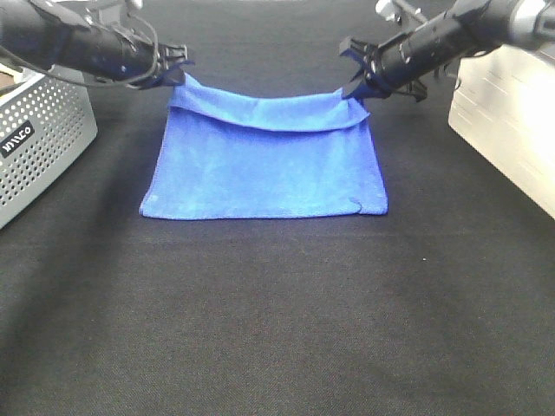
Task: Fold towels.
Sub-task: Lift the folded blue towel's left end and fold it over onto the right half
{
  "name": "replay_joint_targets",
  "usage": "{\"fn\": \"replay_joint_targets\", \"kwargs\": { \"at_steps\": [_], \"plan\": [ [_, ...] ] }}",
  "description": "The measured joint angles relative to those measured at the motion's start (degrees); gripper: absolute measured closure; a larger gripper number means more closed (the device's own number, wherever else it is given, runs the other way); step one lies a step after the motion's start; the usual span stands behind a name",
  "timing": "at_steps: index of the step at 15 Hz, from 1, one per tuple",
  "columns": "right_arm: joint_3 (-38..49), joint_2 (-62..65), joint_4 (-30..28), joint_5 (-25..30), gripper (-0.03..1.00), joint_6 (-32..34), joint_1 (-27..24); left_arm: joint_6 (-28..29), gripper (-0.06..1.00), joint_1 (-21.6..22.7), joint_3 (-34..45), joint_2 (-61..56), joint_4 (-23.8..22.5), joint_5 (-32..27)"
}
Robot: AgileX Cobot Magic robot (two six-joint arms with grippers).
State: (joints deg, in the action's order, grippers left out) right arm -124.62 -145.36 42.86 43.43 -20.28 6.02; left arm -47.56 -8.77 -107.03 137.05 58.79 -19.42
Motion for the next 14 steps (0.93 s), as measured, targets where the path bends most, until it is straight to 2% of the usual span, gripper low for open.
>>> {"fn": "replay_joint_targets", "kwargs": {
  "at_steps": [1, 3, 4, 5, 6, 7, 8, 9, 11, 14],
  "plan": [
    [-0.1, -0.7, -0.1, -0.1, 0.96, 0.0, 0.0, -0.2, 0.81, 0.0, -1.3, 1.1, -0.1, -0.1],
    [-0.1, -1.3, -1.0, -0.1, 0.81, 0.1, 0.1, -0.3, 0.50, 0.0, -2.3, 1.6, -0.1, -0.1],
    [-0.2, -1.1, -1.1, 0.2, 0.56, 0.4, 0.1, -0.5, 0.27, 0.0, -2.6, 1.6, -0.1, -0.1],
    [-0.2, -1.1, -1.1, 0.2, 0.56, 0.4, 0.1, -0.5, 0.27, 0.0, -2.6, 1.6, -0.1, -0.1],
    [-0.3, -1.1, -1.1, 1.9, 0.38, 0.5, 0.1, -0.5, 0.20, 0.0, -2.7, 1.6, -0.1, -0.7],
    [-0.3, -1.1, -1.7, 4.6, 0.26, 0.5, 0.1, -0.5, 0.18, 0.0, -2.7, 1.6, -0.2, -2.4],
    [-0.3, -0.7, -2.4, 7.2, 0.21, 0.5, 0.1, -0.5, 0.19, 0.0, -2.7, 1.2, -0.3, -5.0],
    [-0.3, 0.1, -3.5, 10.8, 0.19, 0.5, -0.1, -0.4, 0.21, 0.0, -2.7, 0.7, -0.9, -7.8],
    [-0.5, 1.9, -3.6, 19.7, 0.18, 2.2, -1.5, 4.1, 0.28, 0.0, -2.8, -1.4, -6.1, -16.8],
    [-0.5, 2.2, -4.2, 25.4, 0.17, 5.8, -4.4, 17.1, 0.30, 0.0, -2.9, -1.9, -16.5, -25.7]
  ]
}}
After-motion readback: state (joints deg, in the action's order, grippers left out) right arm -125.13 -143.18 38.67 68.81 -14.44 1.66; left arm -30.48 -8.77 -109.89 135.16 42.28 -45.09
